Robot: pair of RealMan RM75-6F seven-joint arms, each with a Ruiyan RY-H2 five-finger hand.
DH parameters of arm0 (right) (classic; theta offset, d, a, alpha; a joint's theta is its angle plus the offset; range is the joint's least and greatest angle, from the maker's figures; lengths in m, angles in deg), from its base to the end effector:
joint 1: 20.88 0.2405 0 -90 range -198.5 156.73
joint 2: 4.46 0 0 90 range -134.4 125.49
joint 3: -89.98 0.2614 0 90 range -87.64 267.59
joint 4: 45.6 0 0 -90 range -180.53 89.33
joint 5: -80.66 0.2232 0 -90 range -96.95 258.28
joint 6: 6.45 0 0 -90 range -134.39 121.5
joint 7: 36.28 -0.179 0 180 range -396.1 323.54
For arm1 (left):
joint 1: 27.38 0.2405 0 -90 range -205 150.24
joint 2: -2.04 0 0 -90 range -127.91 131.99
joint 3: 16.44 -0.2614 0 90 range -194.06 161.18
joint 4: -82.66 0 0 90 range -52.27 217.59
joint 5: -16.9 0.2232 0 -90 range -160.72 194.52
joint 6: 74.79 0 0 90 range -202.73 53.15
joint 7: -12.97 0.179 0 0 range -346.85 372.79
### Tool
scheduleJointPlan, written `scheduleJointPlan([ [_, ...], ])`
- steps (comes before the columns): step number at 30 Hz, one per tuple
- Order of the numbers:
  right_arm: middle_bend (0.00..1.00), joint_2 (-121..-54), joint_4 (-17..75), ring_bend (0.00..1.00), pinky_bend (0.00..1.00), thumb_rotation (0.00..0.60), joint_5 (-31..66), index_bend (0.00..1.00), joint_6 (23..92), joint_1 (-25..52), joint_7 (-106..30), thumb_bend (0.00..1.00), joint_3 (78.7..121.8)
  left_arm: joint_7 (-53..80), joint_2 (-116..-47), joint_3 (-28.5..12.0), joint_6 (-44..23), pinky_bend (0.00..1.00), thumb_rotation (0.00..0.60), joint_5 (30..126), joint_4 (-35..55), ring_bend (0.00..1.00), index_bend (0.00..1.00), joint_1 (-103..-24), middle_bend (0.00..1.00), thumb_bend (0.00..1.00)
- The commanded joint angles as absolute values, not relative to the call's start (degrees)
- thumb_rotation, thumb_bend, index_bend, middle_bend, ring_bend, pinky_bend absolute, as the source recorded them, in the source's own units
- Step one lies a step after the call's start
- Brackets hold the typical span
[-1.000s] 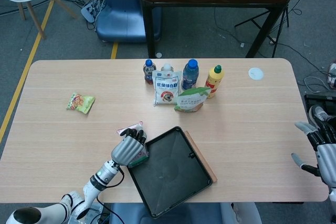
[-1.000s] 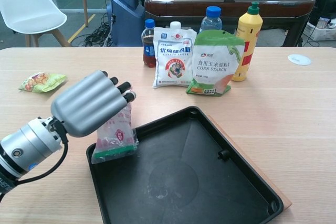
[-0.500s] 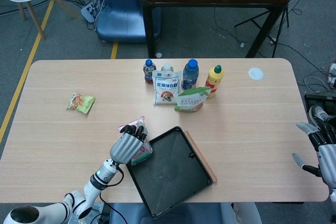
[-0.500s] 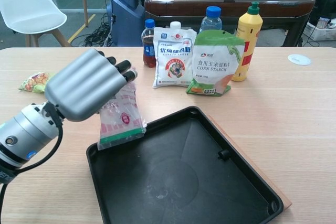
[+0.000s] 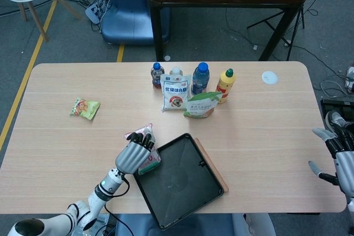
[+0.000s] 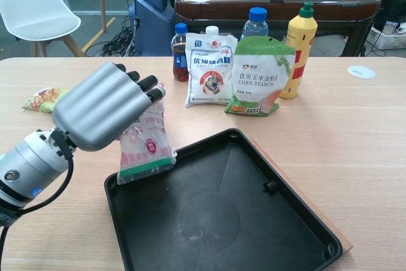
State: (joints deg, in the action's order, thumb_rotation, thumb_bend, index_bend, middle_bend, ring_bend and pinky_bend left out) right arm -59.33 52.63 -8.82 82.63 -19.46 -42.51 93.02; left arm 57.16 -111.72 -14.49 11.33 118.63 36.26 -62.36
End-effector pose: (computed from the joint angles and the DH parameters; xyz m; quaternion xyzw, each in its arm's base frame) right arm -0.3071 -0.1983 0.1981 0.5796 -0.3840 0.4205 0.5829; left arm -0.1315 0.3134 -0.0929 -0.7332 0.1160 -0.3836 0.5494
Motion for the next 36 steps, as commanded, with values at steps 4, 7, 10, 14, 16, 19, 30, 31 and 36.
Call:
scheduleJointPlan([
  [4, 0.22, -59.3, 52.8, 0.03, 0.06, 0.6, -9.0, 0.18, 82.7, -19.4, -42.4, 0.24, 93.1, 53.7, -114.0, -15.2, 11.3, 0.59, 0.6, 118.6, 40.8, 0.52, 0.41, -62.2, 0.6, 0.35],
  [7, 0.22, -59.3, 52.8, 0.03, 0.06, 0.6, -8.9, 0.18, 82.7, -19.4, -42.3, 0.24, 93.1, 52.8, -114.2, -14.6, 11.6, 0.59, 0.6, 118.2, 40.7, 0.52, 0.41, -62.5, 0.6, 0.35],
  [10, 0.22, -59.3, 52.8, 0.03, 0.06, 0.6, -8.9, 0.18, 82.7, -19.5, -42.3, 0.24, 93.1, 52.1, -113.7, -14.1, 13.1, 0.59, 0.6, 118.6, 40.0, 0.52, 0.41, -63.1, 0.6, 0.35],
  [14, 0.22, -59.3, 52.8, 0.03, 0.06, 0.6, -8.9, 0.18, 82.8, -19.5, -42.3, 0.24, 93.0, 53.8, -113.1, -14.6, 10.8, 0.59, 0.6, 118.0, 39.9, 0.52, 0.41, -63.0, 0.6, 0.35],
  [16, 0.22, -59.4, 52.7, 0.03, 0.06, 0.6, -8.9, 0.18, 82.8, -19.5, -42.4, 0.24, 93.0, 54.4, -113.2, -15.0, 9.5, 0.59, 0.6, 117.6, 40.3, 0.52, 0.41, -62.7, 0.6, 0.35],
  [19, 0.22, -59.5, 52.7, 0.03, 0.06, 0.6, -8.9, 0.18, 82.6, -19.5, -42.4, 0.24, 93.0, 55.2, -114.1, -15.5, 7.5, 0.59, 0.6, 116.9, 42.3, 0.53, 0.41, -62.3, 0.6, 0.35],
  [30, 0.22, -59.3, 53.0, 0.03, 0.06, 0.6, -9.0, 0.18, 82.9, -19.6, -42.2, 0.24, 93.0, 54.6, -115.6, -13.7, 6.5, 0.59, 0.6, 114.2, 47.1, 0.53, 0.41, -62.7, 0.6, 0.35],
  [31, 0.22, -59.3, 53.0, 0.03, 0.06, 0.6, -9.1, 0.18, 82.9, -19.6, -42.2, 0.24, 93.0, 54.4, -115.4, -13.5, 7.0, 0.59, 0.6, 114.1, 46.6, 0.53, 0.41, -62.8, 0.6, 0.35],
  [36, 0.22, -59.4, 53.1, 0.03, 0.06, 0.6, -9.0, 0.18, 82.7, -19.5, -42.0, 0.24, 93.0, 53.5, -113.9, -13.0, 9.4, 0.59, 0.6, 114.0, 42.0, 0.53, 0.41, -62.5, 0.6, 0.35],
])
